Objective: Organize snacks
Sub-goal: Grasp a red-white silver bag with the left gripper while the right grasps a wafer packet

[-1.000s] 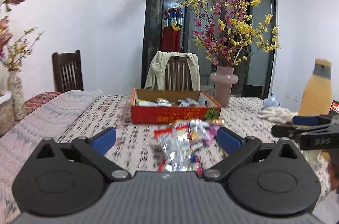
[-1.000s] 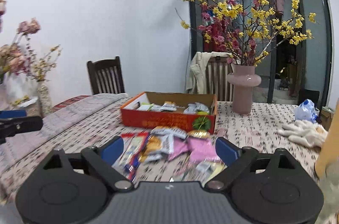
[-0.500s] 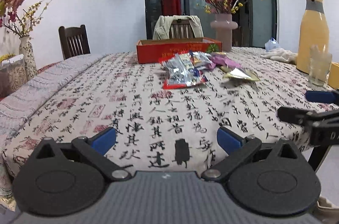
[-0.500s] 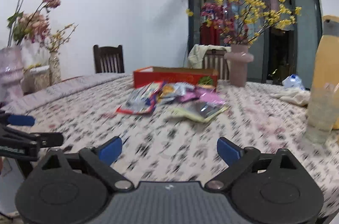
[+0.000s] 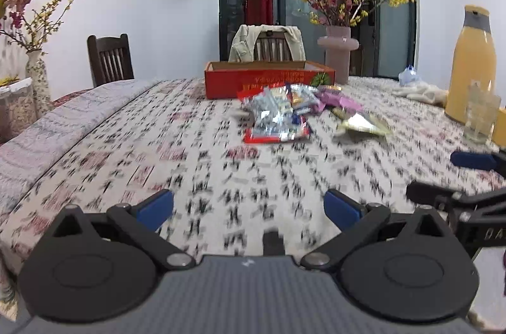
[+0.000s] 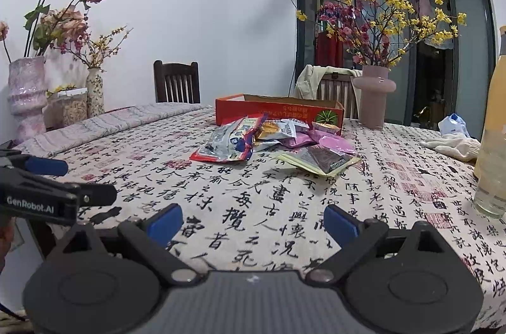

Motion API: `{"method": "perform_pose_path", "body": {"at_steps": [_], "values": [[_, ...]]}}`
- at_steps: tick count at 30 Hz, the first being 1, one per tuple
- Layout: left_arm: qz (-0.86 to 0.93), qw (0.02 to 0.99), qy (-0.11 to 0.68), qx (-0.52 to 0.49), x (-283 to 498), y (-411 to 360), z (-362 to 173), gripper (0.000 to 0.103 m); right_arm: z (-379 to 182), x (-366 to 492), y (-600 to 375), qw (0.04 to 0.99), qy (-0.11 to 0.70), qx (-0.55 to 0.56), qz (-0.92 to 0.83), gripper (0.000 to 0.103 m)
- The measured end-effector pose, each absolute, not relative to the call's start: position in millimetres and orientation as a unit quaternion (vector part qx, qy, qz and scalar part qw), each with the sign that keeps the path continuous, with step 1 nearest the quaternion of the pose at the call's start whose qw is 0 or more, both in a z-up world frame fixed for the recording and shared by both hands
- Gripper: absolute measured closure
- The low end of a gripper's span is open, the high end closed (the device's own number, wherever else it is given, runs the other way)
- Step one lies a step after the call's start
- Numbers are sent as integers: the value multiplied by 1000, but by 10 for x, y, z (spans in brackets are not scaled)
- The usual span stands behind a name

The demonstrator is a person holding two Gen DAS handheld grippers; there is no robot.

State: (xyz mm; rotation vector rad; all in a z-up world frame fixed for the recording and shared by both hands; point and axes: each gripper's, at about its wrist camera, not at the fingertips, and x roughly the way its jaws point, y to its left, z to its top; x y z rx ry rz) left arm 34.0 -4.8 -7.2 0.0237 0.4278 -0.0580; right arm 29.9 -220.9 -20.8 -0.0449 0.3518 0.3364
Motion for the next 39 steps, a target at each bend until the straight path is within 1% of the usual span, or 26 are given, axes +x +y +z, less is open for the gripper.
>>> {"method": "perform_pose_path", "body": {"at_steps": [4,11,19,22,26,31,35,37,38,39], "values": [[-43,974,224,7,659,-70,10,0,-167,496,-2209,970,176,-28,163,7],[-63,967,245,5,1254,-135,117,0,-91,1087,-2424,969,206,-3,138,7],[-73,960,270,0,1978,-284,197,0,-50,1709,-2683,976,194,8,96,7],[-72,955,286,-1,2249,-342,160,0,-121,1857,-2790,972,217,7,92,7],[-68,947,313,-20,2571,-378,65,0,-191,1956,-2971,960,274,9,63,7],[-73,936,342,-32,2897,-444,-61,0,-234,1951,-3093,952,301,3,49,7],[-77,934,349,-32,3069,-461,-108,0,-134,1989,-3087,951,300,8,68,7],[-79,933,348,-38,3130,-451,-112,3,-66,2092,-3035,952,294,9,81,7],[-80,933,348,-41,3153,-437,-113,13,-38,2161,-2990,952,292,8,88,7],[-78,932,350,-44,3175,-413,-114,28,-11,2235,-2953,952,291,7,95,7]]}}
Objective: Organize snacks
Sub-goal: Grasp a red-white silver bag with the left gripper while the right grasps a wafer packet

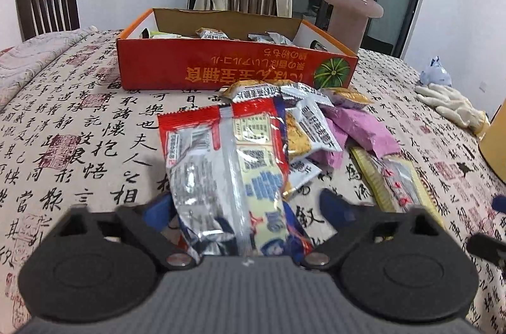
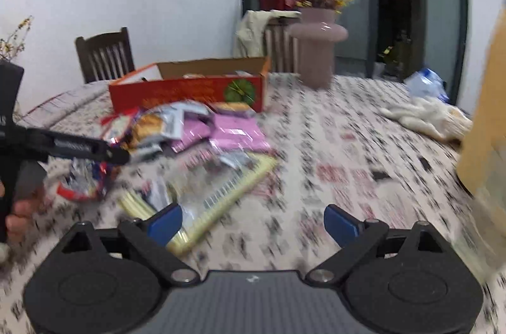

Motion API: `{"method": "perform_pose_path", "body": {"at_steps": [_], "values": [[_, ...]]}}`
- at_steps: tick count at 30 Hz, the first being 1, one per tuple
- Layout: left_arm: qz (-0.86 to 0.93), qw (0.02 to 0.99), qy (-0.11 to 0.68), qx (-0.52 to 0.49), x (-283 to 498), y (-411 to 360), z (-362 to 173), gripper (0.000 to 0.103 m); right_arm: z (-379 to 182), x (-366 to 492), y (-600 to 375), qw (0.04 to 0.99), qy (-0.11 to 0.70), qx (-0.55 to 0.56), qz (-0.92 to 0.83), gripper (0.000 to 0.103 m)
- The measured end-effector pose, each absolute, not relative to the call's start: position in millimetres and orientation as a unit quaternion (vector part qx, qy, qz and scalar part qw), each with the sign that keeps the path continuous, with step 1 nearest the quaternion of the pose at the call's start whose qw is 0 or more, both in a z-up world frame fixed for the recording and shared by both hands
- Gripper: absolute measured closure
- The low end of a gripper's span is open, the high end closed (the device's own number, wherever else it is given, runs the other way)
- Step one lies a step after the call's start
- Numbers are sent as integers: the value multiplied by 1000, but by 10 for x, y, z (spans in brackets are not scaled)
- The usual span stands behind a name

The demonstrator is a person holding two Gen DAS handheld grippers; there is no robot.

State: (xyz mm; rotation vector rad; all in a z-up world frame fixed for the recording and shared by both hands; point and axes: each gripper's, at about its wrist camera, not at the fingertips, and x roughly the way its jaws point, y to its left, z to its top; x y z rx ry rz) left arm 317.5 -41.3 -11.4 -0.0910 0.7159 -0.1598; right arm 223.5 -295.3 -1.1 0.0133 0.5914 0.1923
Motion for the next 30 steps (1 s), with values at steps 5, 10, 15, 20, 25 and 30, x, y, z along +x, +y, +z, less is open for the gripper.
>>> {"method": "perform_pose_path", "body": {"at_steps": [5,10,15,20,25,30], "values": [[-91,927,355,-83,3191,-153,0,44,136,2697,-2793,952,284,0,112,7],[-78,942,312,-94,3098,191,235,45,273,3186,-2573,949,284,-9,141,8],[-42,946,306,-100,3131,479,273,45,232,3568,-2099,928,297,-31,222,9],[-24,942,313,-114,3050,713,210,44,77,3781,-1548,896,306,-160,280,13],[-11,938,321,-128,2988,874,162,44,-4,3906,-1365,882,289,-255,273,24],[-21,937,324,-127,2923,832,131,44,1,4044,-1588,870,326,-196,313,42]]}}
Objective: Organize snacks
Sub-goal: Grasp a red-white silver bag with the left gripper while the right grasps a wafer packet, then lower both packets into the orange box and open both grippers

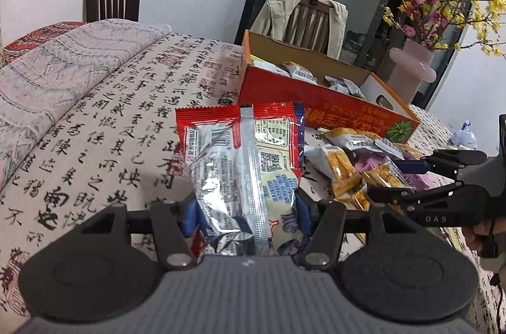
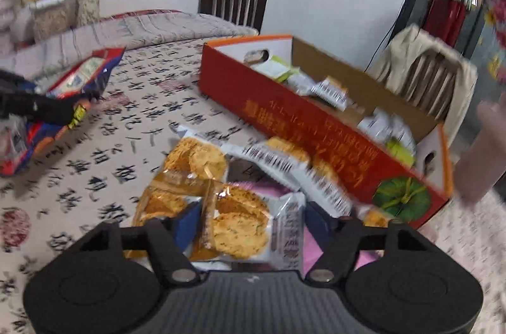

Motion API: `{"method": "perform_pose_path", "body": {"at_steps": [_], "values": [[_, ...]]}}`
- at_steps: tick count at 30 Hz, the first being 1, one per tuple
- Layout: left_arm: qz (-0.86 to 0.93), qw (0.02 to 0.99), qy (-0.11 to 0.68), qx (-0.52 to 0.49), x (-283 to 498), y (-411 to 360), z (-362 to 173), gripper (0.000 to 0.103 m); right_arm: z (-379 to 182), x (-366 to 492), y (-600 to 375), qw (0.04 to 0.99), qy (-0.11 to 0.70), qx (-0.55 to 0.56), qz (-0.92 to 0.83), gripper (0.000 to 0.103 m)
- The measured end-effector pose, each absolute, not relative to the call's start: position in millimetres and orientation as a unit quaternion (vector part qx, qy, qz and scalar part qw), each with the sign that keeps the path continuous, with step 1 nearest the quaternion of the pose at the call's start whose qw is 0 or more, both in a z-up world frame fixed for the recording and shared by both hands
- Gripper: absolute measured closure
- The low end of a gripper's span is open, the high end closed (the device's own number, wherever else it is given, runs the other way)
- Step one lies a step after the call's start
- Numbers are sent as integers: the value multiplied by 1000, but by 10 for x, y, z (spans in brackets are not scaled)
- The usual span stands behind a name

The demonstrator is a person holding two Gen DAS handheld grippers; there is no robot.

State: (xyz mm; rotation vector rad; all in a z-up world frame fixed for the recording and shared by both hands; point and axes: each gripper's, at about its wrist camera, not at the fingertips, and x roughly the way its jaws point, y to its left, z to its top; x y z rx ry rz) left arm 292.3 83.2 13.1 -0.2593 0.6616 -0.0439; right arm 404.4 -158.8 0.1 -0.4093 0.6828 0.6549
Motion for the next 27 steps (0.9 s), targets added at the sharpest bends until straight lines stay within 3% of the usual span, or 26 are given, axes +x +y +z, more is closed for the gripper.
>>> {"method": "perform_pose_path", "body": {"at_steps": [5,9,19,27], "values": [[-33,936,329,-123,2830,695,104,44,-35,3874,-1758,887,333,-142,286,47],[-40,937,328,-116,2725,594,115,44,-31,3623,-1906,901,333,-113,253,60],[-77,933,337,-95,2476,194,100,44,61,2697,-2277,923,305,-47,228,60],[-84,942,319,-71,2619,99,269,44,197,2629,-2429,935,274,-40,224,60]]}}
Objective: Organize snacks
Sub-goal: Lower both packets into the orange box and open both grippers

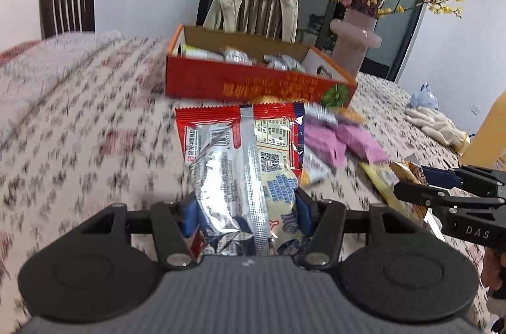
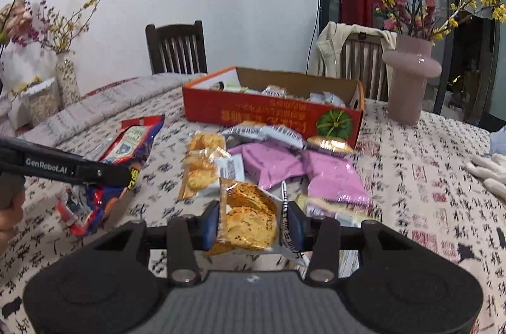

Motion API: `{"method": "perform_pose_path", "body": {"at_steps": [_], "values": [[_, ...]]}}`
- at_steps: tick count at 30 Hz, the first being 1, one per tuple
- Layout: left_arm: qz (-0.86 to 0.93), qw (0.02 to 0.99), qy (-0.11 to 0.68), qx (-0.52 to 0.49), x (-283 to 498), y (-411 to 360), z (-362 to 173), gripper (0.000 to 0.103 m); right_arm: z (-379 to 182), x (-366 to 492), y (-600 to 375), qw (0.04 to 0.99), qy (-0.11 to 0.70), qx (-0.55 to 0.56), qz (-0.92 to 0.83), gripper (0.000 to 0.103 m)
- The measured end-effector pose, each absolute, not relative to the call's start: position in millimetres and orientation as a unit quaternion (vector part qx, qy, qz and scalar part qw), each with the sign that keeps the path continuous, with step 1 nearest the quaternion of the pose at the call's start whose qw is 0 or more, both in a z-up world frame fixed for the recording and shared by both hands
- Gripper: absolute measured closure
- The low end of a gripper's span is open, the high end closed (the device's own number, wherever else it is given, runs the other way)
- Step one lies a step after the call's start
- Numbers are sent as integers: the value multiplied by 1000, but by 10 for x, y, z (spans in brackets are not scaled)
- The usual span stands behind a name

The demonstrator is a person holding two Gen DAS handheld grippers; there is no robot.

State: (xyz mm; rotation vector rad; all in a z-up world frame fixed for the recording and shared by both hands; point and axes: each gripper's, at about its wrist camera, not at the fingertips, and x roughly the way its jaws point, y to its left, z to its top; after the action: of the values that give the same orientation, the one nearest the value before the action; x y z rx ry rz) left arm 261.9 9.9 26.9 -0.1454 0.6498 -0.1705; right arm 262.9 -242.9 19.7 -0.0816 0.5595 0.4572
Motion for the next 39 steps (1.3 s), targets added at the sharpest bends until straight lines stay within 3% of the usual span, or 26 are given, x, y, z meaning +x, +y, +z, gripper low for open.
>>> {"method": "perform_pose_path", "body": {"at_steps": [6,14,20,28,31,33,34,39], "values": [[-100,949,292,-62,3225,144,626,44,433,3075,-2343,940,241,-55,236,59],[-104,960,258,-35,4447,82,989,44,746,4275,-2155,941,225,-73,241,59],[-81,944,316,-43,5510,47,694,44,716,5398,-1992,936,255,-74,232,59],[-60,925,371,-55,6187,99,252,44,417,6638,-1525,918,338,-65,198,59],[-71,922,376,-64,6161,117,186,37,253,6977,-1490,910,369,-18,190,48],[-70,927,363,-65,6120,153,222,22,149,7119,-1499,901,388,21,192,43],[-68,930,356,-63,6101,166,245,19,125,7162,-1515,900,390,36,192,38],[-66,933,349,-59,6052,164,368,19,159,7098,-1573,906,378,44,186,34]]}}
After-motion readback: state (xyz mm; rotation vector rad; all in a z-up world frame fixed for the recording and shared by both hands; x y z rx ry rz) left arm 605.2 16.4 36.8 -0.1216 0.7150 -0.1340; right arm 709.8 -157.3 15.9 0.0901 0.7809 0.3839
